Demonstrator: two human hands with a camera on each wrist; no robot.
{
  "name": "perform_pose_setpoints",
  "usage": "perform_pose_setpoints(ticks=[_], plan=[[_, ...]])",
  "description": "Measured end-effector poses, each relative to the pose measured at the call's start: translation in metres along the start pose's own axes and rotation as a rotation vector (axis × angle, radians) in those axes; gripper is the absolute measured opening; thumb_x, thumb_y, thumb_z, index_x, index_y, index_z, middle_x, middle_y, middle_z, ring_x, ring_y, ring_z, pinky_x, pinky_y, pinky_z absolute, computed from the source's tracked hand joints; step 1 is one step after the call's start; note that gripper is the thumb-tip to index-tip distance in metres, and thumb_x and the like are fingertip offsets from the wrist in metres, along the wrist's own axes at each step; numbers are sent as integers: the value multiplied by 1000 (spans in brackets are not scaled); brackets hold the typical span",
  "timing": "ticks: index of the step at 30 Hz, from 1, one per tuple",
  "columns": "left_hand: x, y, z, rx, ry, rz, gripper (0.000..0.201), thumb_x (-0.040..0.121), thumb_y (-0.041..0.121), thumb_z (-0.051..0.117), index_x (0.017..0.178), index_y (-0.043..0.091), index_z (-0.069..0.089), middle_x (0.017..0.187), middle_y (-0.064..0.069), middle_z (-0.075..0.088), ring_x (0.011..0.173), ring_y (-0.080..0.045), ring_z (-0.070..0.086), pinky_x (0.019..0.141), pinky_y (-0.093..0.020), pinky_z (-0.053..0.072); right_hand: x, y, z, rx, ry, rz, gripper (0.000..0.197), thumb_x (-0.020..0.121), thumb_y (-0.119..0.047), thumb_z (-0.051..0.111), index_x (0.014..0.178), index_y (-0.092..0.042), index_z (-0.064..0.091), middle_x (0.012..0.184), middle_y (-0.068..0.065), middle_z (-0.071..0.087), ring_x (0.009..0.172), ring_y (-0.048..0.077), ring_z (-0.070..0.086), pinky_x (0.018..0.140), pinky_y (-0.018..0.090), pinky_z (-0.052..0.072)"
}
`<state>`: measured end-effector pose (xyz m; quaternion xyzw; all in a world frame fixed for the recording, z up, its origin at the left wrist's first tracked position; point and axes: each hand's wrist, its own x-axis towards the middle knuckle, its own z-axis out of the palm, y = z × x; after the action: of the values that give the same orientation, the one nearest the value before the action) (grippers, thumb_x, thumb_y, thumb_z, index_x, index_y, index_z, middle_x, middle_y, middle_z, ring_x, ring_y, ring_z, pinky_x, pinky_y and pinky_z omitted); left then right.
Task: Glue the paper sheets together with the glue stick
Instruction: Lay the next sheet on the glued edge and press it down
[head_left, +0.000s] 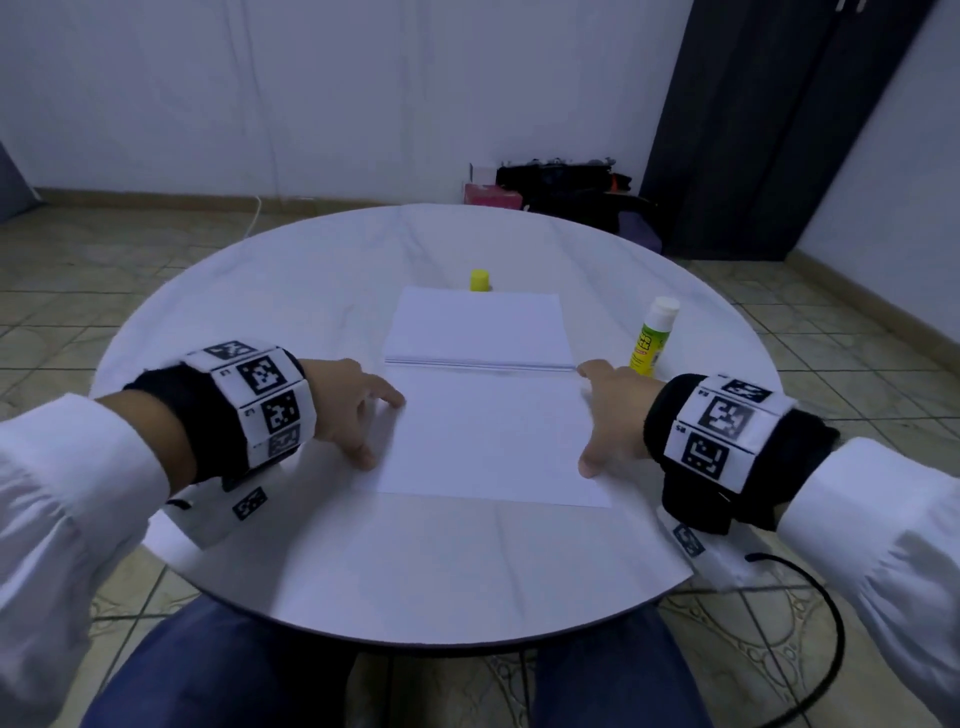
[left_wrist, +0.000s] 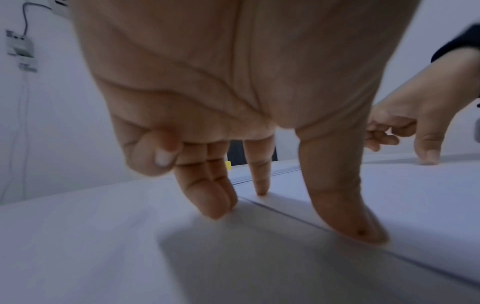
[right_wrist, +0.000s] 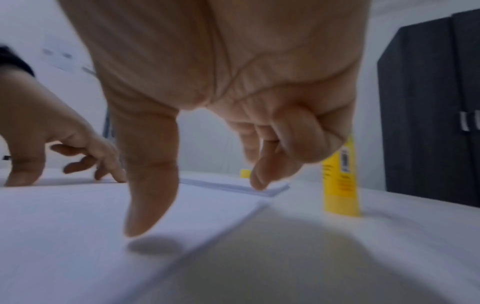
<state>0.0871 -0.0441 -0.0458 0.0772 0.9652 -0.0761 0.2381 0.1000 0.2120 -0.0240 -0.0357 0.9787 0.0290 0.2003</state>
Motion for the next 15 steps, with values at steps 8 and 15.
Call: perform_pose_setpoints(ticks=[8, 15], plan=[[2, 11, -15, 237, -69, 31, 98, 80, 51, 69, 153, 25, 9, 160, 5, 5, 144, -23, 17, 112, -43, 28, 18, -116, -4, -343, -91, -507, 70, 83, -57, 59, 131, -8, 50, 133, 9, 50, 114, 26, 51, 77, 28, 41], [11, 2, -12, 238, -83, 39, 110, 77, 56, 69, 153, 23, -4, 161, 10, -4, 147, -17, 10, 114, -41, 21, 34, -97, 10, -254, -92, -513, 114, 75, -62, 66, 152, -10, 0, 159, 8, -3, 146, 23, 7, 118, 39, 12]])
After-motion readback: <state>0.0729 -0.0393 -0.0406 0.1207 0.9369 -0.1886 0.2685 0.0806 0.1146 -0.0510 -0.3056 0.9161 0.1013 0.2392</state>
